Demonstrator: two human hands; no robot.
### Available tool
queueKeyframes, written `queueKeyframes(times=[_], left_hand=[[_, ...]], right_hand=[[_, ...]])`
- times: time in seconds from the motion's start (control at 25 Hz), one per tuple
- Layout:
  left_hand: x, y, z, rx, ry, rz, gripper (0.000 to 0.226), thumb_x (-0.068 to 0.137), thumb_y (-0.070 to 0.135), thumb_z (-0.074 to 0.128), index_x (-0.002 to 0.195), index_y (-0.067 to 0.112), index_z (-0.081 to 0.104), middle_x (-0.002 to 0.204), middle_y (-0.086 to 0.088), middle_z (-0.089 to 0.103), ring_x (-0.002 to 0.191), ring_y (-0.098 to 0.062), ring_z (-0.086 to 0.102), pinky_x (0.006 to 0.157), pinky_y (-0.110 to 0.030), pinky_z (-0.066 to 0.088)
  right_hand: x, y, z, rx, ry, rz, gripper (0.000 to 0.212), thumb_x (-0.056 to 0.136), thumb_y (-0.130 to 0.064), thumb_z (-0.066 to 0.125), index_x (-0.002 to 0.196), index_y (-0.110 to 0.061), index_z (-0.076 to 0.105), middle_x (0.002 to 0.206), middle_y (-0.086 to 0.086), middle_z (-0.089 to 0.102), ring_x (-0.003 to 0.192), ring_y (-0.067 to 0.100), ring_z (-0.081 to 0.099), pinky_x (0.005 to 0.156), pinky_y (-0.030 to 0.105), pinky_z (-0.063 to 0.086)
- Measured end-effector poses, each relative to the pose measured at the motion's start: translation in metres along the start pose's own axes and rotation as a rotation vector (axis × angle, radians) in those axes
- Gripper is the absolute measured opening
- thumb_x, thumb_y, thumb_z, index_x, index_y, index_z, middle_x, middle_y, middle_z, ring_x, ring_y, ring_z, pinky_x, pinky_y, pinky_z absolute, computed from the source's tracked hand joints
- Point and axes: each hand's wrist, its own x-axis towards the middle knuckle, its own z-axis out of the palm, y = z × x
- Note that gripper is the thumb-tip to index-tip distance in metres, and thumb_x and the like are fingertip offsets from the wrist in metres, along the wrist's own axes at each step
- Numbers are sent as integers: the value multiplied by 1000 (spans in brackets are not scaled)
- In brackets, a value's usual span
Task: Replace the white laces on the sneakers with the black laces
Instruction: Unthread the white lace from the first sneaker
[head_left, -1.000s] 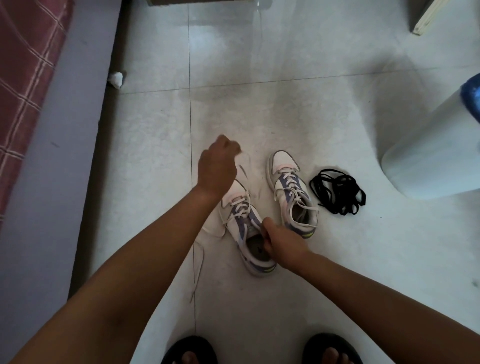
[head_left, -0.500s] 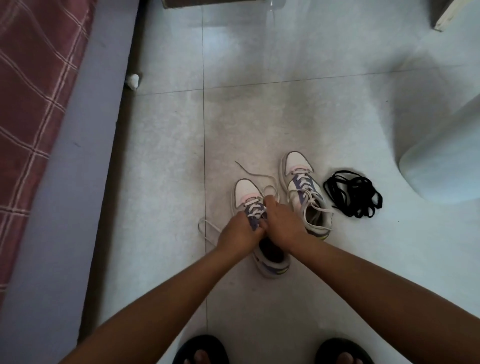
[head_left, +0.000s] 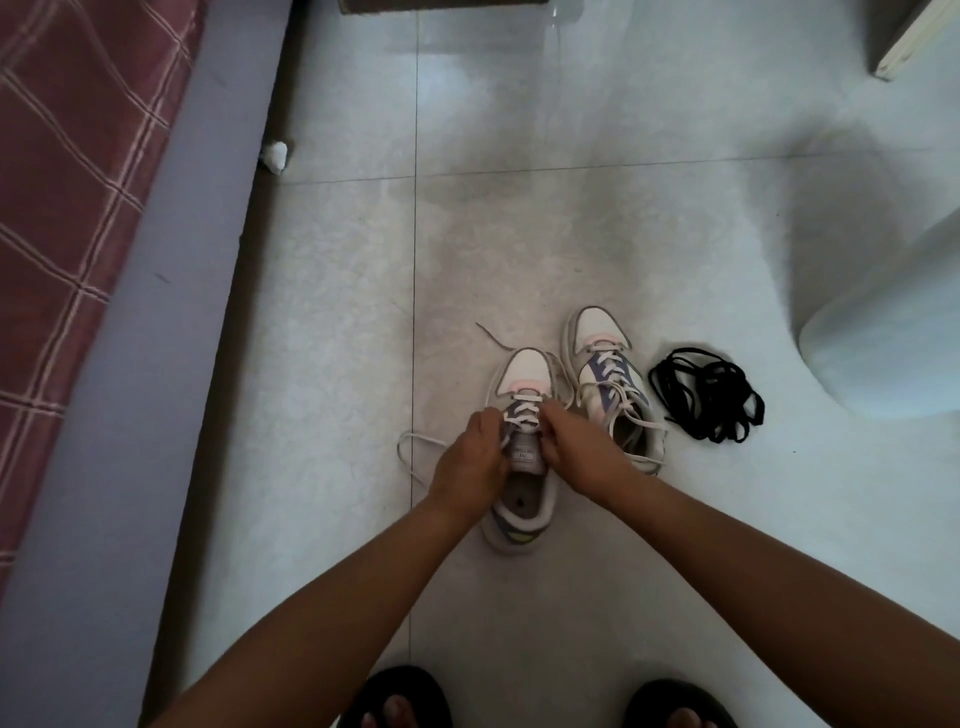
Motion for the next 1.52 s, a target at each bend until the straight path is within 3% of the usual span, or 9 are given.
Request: queueKeyframes(times=[0.16, 0.28, 0.36, 0.48, 0.64, 0.76, 0.92, 1.24, 1.52], left_hand=[[-13, -25, -3, -63, 26, 134, 24, 93, 3, 49, 116, 1, 54, 106, -19, 53, 90, -36, 58, 76, -42, 46], [-11, -30, -3, -30, -98, 59, 36, 96, 32, 50, 130, 22, 50, 120, -5, 51, 105, -25, 57, 80, -33, 47], [-9, -27, -7, 107, -60, -1, 38, 94, 38, 51, 129, 24, 50, 124, -7, 53, 103, -30, 58, 81, -40, 47], [-11, -25, 0, 585, 172, 251, 46, 71, 23, 78, 115, 22, 66, 113, -14, 63, 86, -32, 65, 84, -55, 49], [-2, -16, 4, 645, -14, 146, 58, 81, 23, 66, 134, 26, 42, 139, -11, 35, 123, -29, 42, 109, -64, 9], [2, -19, 5, 381, 35, 99, 37, 87, 21, 58, 123, 24, 49, 127, -6, 38, 114, -24, 43, 110, -47, 23], [5, -13, -9, -387, 11, -69, 20, 81, -4, 61, 85, 15, 58, 103, -4, 40, 91, -14, 47, 81, -17, 41], [9, -20, -44, -1461, -48, -444, 32, 81, 1, 62, 56, 18, 52, 62, -3, 63, 72, -17, 64, 78, -31, 53], [22, -69, -80, -1887, 234, -595, 52, 92, 34, 47, 43, 16, 48, 41, 4, 33, 36, -11, 32, 47, -18, 42]], right_hand=[[-10, 14, -4, 52, 19, -38, 18, 92, -13, 50, 109, -6, 51, 98, 17, 61, 88, 34, 58, 68, 34, 39], [-9, 18, 0, -136, -10, -29, 26, 96, -24, 45, 121, -19, 52, 115, 7, 57, 104, 27, 55, 76, 38, 48], [-8, 18, 2, -218, 3, -56, 31, 96, -26, 44, 125, -27, 53, 122, 1, 53, 115, 21, 49, 79, 35, 46], [-8, 15, 5, -322, 44, -107, 35, 95, -23, 43, 130, -26, 50, 127, 2, 51, 120, 23, 46, 88, 36, 42], [-3, 7, 10, -457, 88, -75, 34, 95, -19, 43, 129, -21, 42, 130, 1, 49, 121, 23, 47, 97, 38, 34], [-4, 7, 11, -488, 78, -77, 35, 95, -18, 41, 130, -21, 41, 132, 1, 47, 123, 23, 45, 98, 39, 33], [-6, 5, 12, -483, 27, -62, 36, 95, -18, 40, 131, -21, 40, 132, 2, 45, 120, 26, 46, 89, 38, 38], [-4, 9, 10, 24, 37, 77, 24, 87, -4, 47, 111, -6, 48, 111, 16, 53, 99, 34, 52, 77, 42, 42], [-9, 10, 11, -5, 88, 77, 28, 87, -3, 47, 115, -5, 50, 114, 16, 53, 102, 33, 51, 78, 40, 41]])
